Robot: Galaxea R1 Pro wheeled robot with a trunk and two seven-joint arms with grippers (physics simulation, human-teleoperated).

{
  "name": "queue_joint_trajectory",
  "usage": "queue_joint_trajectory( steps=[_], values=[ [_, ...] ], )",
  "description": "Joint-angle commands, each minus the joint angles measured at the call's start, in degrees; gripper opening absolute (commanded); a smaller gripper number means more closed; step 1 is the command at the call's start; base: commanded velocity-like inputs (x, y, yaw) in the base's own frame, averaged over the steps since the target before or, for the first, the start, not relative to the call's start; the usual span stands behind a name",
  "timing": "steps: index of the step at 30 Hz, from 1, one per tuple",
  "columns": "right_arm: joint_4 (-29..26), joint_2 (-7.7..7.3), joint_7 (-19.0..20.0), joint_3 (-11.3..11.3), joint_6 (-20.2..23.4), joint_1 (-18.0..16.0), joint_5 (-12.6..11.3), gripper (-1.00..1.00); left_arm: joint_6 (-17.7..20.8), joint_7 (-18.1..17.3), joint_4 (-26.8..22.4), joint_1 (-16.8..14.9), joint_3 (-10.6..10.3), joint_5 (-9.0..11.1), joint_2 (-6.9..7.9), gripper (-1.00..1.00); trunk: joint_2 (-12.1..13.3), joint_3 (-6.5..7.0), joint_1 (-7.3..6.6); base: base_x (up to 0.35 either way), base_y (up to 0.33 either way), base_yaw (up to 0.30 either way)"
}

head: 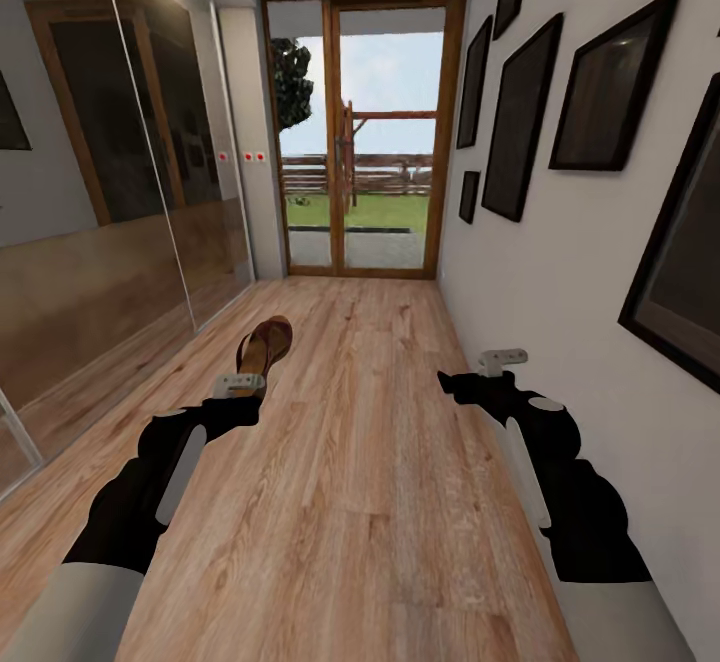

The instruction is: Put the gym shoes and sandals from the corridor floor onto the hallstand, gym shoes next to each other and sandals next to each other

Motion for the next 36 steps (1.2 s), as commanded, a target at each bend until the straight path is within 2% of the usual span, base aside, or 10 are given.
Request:
queue_joint_trajectory(
  steps=[1, 36],
  values=[
    [-0.06, 0.02, 0.22, -0.04, 0.30, -0.04, 0.07, 1.00, 0.25, -0.06, -0.05, -0.03, -0.04, 0.11, 0.04, -1.00, -0.02, -0.06, 0.02, 0.337, 0.000, 0.001],
    [-0.06, 0.06, 0.20, -0.02, 0.31, -0.04, 0.07, 1.00, 0.25, -0.06, -0.05, -0.03, -0.03, 0.14, 0.04, -1.00, -0.02, -0.06, 0.02, 0.345, 0.000, 0.009]
  ],
)
